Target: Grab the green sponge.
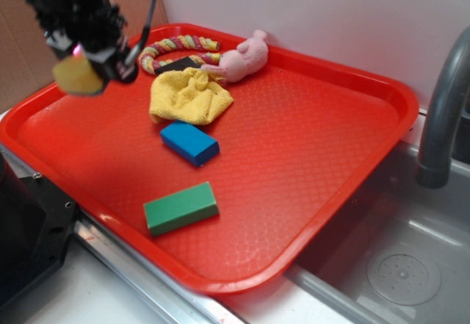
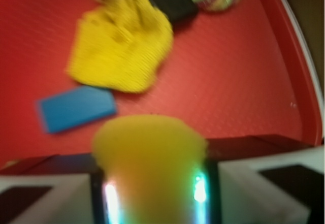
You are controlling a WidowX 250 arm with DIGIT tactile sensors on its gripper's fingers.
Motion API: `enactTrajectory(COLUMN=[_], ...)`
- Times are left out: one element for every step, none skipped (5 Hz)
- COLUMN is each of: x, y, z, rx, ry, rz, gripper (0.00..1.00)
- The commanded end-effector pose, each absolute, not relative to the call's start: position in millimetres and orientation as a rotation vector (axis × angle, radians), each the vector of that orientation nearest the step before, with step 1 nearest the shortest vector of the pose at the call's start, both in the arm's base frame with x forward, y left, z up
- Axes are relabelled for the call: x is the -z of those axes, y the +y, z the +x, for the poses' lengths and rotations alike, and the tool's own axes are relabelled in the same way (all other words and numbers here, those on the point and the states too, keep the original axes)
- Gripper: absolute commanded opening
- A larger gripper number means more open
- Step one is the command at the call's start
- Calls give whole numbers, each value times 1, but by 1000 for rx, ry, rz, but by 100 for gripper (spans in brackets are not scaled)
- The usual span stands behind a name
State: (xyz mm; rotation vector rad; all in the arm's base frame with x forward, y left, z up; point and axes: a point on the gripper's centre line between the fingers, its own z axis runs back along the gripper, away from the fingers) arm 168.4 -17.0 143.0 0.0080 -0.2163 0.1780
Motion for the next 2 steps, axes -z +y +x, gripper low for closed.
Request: enactTrajectory(x=[-210,-192], y=[-10,-1], z=[163,180], rx=[-184,-210], ry=[-220,-200], rz=[-30,-7], gripper=[0,0])
